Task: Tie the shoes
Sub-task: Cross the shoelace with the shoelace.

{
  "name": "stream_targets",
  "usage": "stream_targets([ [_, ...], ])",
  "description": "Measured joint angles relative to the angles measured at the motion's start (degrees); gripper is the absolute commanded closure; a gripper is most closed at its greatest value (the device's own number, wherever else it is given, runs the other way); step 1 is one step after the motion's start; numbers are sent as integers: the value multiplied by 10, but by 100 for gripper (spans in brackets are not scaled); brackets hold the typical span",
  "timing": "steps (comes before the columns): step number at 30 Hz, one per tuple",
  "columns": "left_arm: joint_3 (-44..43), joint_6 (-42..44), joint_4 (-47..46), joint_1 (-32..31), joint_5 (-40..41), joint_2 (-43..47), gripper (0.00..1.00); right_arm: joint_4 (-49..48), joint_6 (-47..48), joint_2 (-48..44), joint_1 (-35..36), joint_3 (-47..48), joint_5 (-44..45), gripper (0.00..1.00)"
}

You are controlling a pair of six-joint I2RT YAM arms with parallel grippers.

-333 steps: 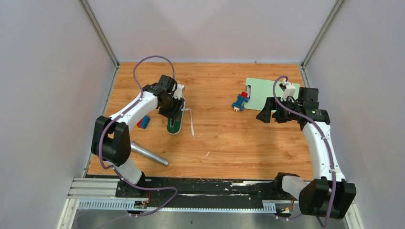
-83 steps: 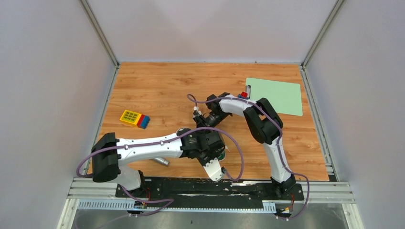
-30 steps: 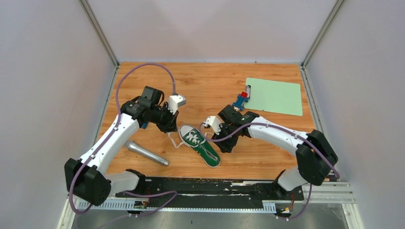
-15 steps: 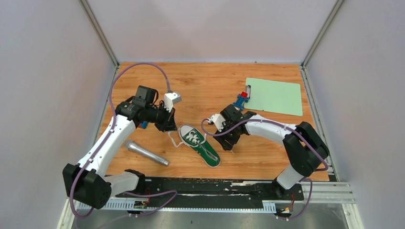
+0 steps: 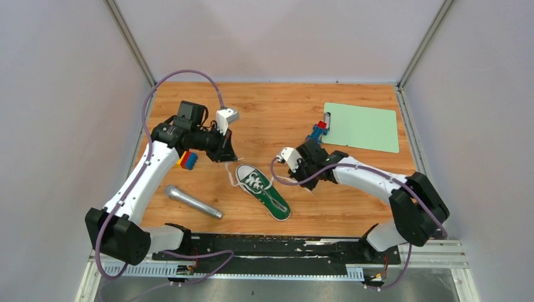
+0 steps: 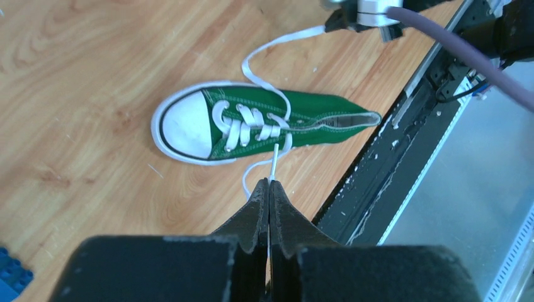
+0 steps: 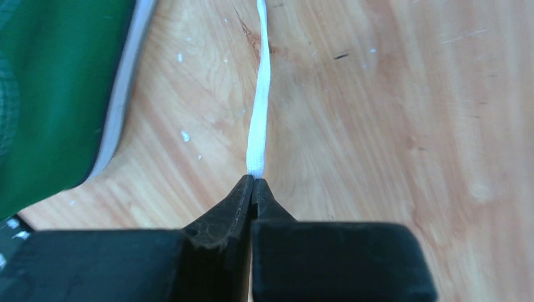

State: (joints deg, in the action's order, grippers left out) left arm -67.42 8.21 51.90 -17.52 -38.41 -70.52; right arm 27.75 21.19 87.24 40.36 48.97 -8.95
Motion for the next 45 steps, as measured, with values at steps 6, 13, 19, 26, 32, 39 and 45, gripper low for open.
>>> stream_targets([
  [6, -76, 11, 3, 0, -8, -49, 100, 89, 18, -54, -12, 123, -37, 100],
  [13, -103, 16, 13, 0, -44, -88, 100, 173, 53, -65, -19, 223, -111, 100],
  [19, -103, 18, 14, 0, -85, -116, 100, 205, 86, -87, -5, 289, -164, 100],
  [26, -111, 41, 10, -17, -143, -167, 100, 216, 98, -88, 32, 337, -197, 100],
  [32, -109, 39, -25, -53, -157, -195, 100, 219, 96, -61, 40, 360, -217, 100],
  [39, -130, 26, -53, -68, -171, -263, 100, 222, 96, -41, 69, 364, -225, 100],
  [45, -154, 16, -55, -108, -170, -314, 97, 217, 96, -32, 80, 362, -224, 100],
])
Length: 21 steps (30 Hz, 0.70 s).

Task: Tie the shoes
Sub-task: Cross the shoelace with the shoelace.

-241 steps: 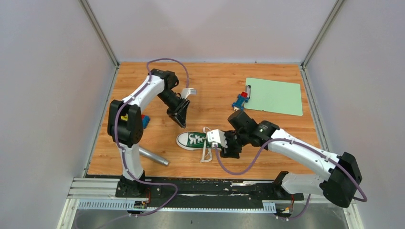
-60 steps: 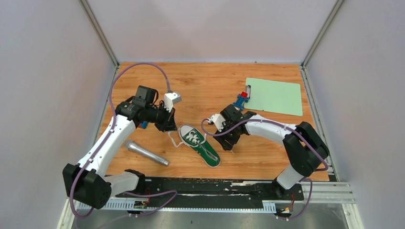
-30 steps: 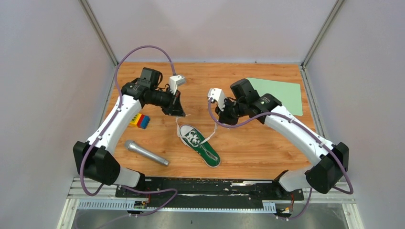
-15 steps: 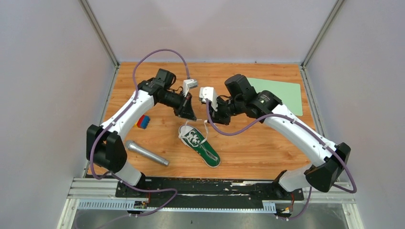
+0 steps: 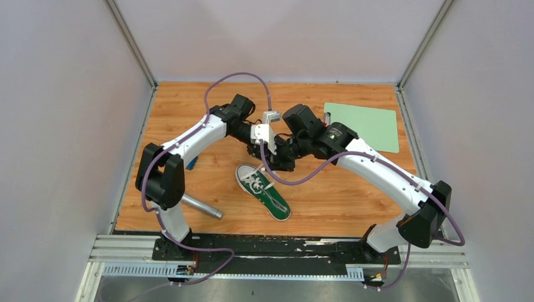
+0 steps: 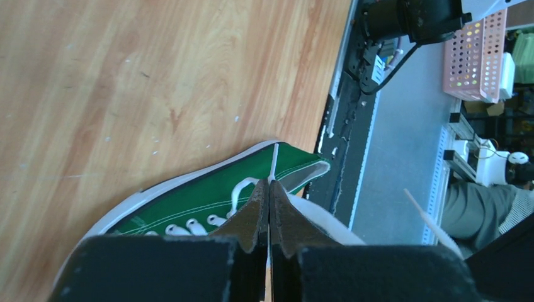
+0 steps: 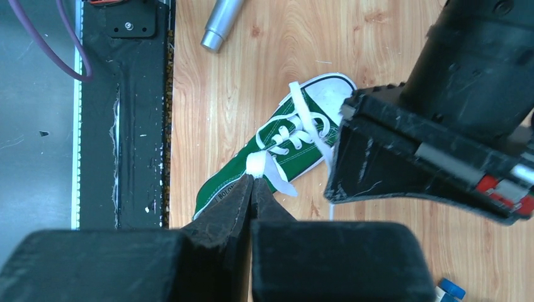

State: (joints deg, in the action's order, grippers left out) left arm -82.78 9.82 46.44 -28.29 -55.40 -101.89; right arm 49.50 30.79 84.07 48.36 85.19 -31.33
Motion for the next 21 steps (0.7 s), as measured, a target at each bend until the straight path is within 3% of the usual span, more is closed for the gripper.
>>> stream_targets([
  [2, 0, -6, 0, -11, -1, -4, 91, -3, 0, 0, 0, -1, 2, 100],
  [5, -1, -8, 0, -24, 1, -8, 67, -10, 0, 0, 3, -3, 5, 100],
  [6, -1, -10, 0, -25, 5, -10, 63, -13, 0, 0, 3, -6, 8, 100],
  [11, -4, -23, 1, -27, 96, -14, 38, -18, 0, 1, 5, -26, 23, 100],
  [21, -15, -11, 8, 53, 181, 13, 37, -24, -1, 2, 6, -50, 38, 100],
])
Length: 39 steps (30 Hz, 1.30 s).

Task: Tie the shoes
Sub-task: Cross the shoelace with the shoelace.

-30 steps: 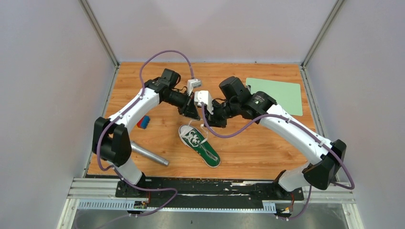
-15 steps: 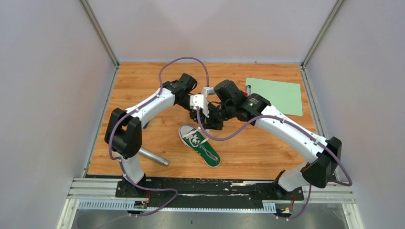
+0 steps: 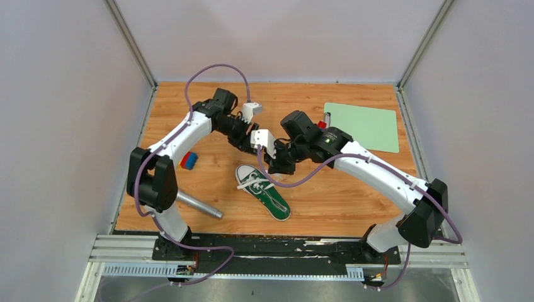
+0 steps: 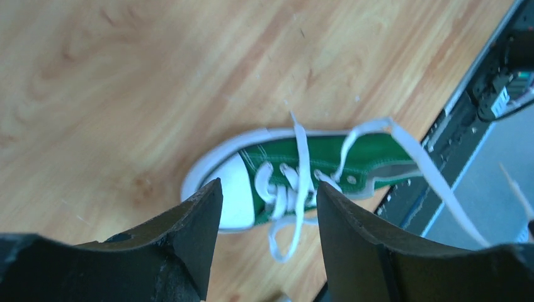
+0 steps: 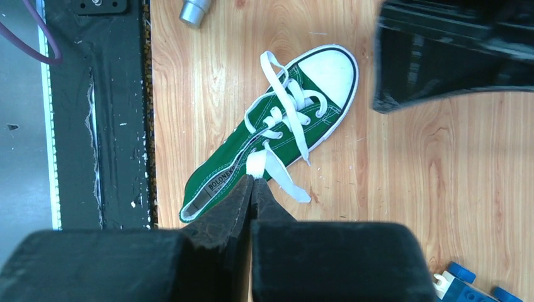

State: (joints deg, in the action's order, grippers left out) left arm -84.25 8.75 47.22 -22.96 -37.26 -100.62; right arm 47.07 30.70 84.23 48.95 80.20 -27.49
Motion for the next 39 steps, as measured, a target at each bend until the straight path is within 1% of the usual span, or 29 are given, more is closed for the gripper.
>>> stream_targets([
  [4, 86, 9, -5, 2, -4, 52, 39, -10, -8, 0, 0, 0, 0, 100],
  [6, 122, 7, -5, -2, -10, 61, 40, -11, -13, 3, 0, 3, 0, 100],
  [9, 151, 9, -3, -5, -11, 60, 41, -16, -20, 13, 0, 11, -1, 100],
  [12, 156, 18, -1, -6, -12, 60, 43, -19, -22, 17, 0, 12, 0, 100],
  [14, 160, 25, -3, -6, -12, 61, 45, -19, -23, 17, 0, 12, 0, 100],
  [18, 191, 39, -4, -11, -12, 81, 55, -20, -26, 17, 0, 12, 0, 100],
  [20, 206, 46, -3, -20, -10, 94, 57, -20, -29, 17, 0, 12, 0, 100],
  [26, 210, 57, -4, -41, -7, 99, 60, -20, -35, 17, 0, 12, 0, 100],
  [36, 198, 64, -3, -64, 23, 68, 62, -20, -36, 17, 0, 12, 3, 100],
  [39, 197, 66, -2, -67, 30, 66, 61, -21, -36, 17, 0, 12, 4, 100],
])
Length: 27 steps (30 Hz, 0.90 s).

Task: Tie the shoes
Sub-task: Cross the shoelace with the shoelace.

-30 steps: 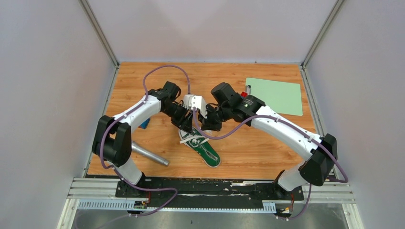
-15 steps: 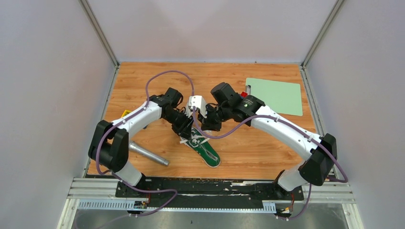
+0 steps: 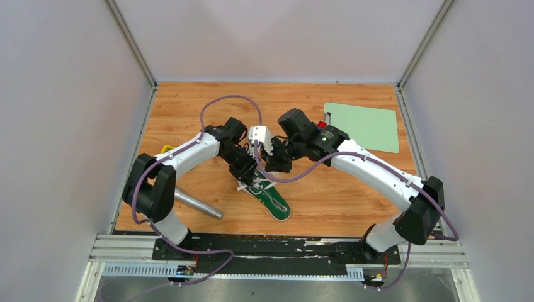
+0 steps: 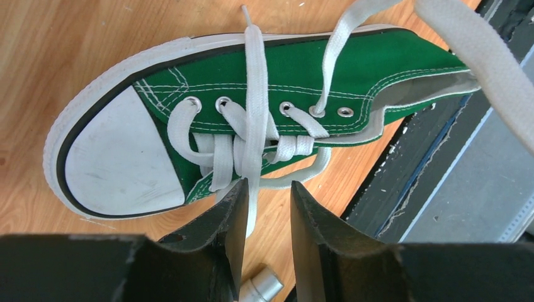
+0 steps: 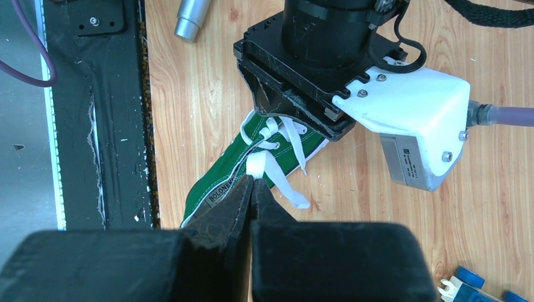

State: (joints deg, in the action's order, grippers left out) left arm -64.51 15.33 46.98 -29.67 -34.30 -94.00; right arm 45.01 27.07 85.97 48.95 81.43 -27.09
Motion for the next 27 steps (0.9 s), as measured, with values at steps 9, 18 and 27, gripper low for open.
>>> stream_targets([
  [9, -21, 3, 9, -3, 30, 0, 58, -1, 0, 0, 0, 0, 0, 100],
  [18, -33, 18, 19, -9, 29, 4, 58, -2, 0, 0, 0, 0, 1, 100],
  [27, -33, 19, 18, -33, 35, -20, 61, -2, 0, 0, 0, 0, 1, 100],
])
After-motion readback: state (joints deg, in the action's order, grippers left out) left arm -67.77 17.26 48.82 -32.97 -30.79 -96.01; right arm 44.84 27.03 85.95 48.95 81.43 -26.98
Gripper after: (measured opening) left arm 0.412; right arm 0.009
